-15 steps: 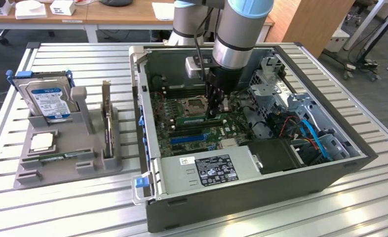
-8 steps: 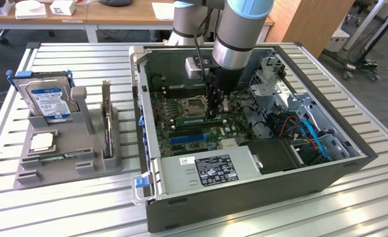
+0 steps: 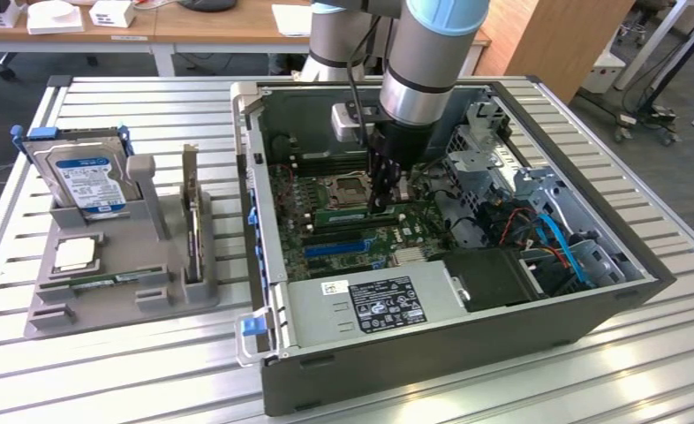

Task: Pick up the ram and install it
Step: 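Insert the ram into the slot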

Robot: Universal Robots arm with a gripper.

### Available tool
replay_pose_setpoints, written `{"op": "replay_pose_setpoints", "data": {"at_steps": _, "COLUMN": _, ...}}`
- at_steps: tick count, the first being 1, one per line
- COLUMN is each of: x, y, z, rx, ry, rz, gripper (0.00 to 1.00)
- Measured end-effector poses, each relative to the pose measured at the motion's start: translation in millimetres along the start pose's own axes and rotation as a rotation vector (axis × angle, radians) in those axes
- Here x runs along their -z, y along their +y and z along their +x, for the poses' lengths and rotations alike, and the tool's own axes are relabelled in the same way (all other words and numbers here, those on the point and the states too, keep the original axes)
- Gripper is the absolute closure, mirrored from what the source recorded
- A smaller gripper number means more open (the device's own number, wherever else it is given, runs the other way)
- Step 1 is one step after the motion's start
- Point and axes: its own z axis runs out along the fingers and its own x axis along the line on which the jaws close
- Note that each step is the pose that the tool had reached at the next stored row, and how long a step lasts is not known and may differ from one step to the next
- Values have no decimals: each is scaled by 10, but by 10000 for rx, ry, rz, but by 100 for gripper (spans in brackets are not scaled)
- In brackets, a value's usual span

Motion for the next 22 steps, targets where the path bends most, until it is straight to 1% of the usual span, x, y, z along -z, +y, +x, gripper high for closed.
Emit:
{"op": "replay_pose_setpoints", "data": {"at_steps": 3, "x": -10, "y": -1, "z": -1, "rx": 1, "ry": -6, "rz": 2, "gripper": 88}}
{"op": "replay_pose_setpoints", "data": {"at_steps": 14, "x": -24, "y": -1, "z": -3, "rx": 0, "ry": -1, "rz": 0, "gripper": 88}}
{"op": "replay_pose_setpoints", "data": {"at_steps": 17, "x": -23, "y": -6, "z": -3, "rx": 0, "ry": 0, "rz": -32, "gripper": 88}}
{"op": "replay_pose_setpoints", "data": {"at_steps": 22, "x": -23, "y": -8, "z": -3, "rx": -2, "ry": 0, "rz": -50, "gripper": 88}}
